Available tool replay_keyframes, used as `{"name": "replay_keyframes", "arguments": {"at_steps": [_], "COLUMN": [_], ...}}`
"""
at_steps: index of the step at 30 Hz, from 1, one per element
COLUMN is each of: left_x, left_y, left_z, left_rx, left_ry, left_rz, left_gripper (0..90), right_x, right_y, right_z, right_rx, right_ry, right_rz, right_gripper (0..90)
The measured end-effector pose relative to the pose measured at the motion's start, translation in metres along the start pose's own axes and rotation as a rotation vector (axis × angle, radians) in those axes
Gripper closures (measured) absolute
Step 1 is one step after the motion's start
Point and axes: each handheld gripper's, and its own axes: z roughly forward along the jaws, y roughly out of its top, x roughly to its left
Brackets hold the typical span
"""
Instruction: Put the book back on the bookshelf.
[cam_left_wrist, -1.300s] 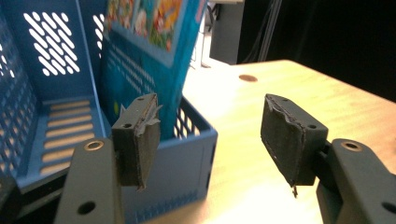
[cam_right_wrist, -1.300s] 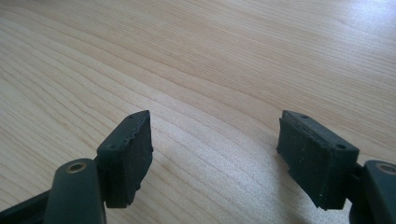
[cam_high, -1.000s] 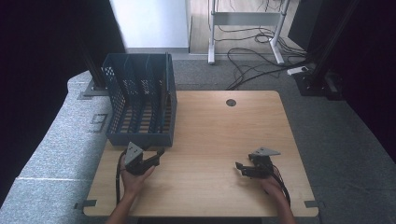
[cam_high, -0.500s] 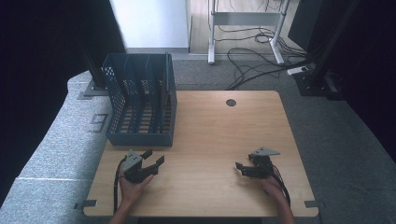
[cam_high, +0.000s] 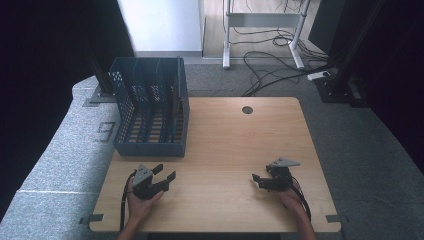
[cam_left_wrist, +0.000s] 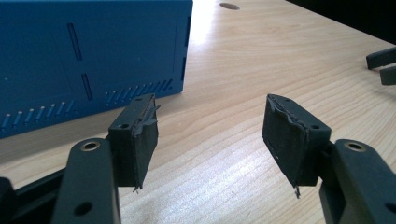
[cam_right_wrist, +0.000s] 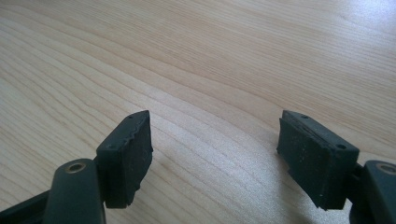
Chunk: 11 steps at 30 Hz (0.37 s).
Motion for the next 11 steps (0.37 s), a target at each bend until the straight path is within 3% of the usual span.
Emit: {"name": "replay_keyframes", "arguments": {"at_steps": [11], "left_x": [0.0002], "left_y": [-0.0001], "left_z": [0.0001], "left_rx": [0.008], "left_ry": [-0.011], "left_rz": [-0.003], "left_gripper": [35.4], "right_x": [0.0006], "right_y": [0.0001], "right_z": [0.0003], "right_rx": [0.002], "right_ry": [-0.004], "right_rz": [-0.005], "right_gripper": [25.3]}}
